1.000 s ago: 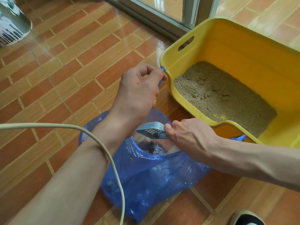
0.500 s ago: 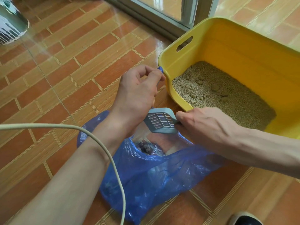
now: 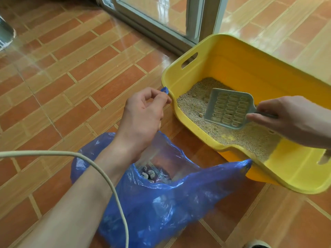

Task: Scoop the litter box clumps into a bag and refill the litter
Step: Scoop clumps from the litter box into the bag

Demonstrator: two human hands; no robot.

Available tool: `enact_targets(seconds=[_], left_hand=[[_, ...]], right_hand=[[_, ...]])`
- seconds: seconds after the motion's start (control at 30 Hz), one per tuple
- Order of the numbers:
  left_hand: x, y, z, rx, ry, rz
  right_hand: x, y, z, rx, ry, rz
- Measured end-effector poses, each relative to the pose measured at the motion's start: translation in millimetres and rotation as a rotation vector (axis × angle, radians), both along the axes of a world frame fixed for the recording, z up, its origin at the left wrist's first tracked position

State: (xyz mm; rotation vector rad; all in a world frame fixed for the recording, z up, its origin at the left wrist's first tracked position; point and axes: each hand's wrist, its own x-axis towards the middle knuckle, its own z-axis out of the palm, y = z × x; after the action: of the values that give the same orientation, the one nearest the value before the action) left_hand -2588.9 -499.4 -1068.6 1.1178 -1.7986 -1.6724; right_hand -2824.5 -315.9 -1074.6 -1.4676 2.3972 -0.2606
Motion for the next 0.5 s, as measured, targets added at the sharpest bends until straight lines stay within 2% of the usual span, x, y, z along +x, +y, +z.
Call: enact_targets(seconds=[0.17,0.27,0.5], left_hand=[[-1.4,-0.3,-3.3,-0.008,-0.003,-0.004],[-0.7,-1.5,-6.1,-0.009,-0.004,0.0],[-2.8,-1.7,-9.9,0.01,0.002,0.003]], right_hand=[[-34.5,2.5,-39.2,0.097,0.158,-0.194],[-40.8,1.8,-58.4,0.16,0.27,-0.195],[-43.5,-4.5,-77.3,0.323,0.136,-0.195]])
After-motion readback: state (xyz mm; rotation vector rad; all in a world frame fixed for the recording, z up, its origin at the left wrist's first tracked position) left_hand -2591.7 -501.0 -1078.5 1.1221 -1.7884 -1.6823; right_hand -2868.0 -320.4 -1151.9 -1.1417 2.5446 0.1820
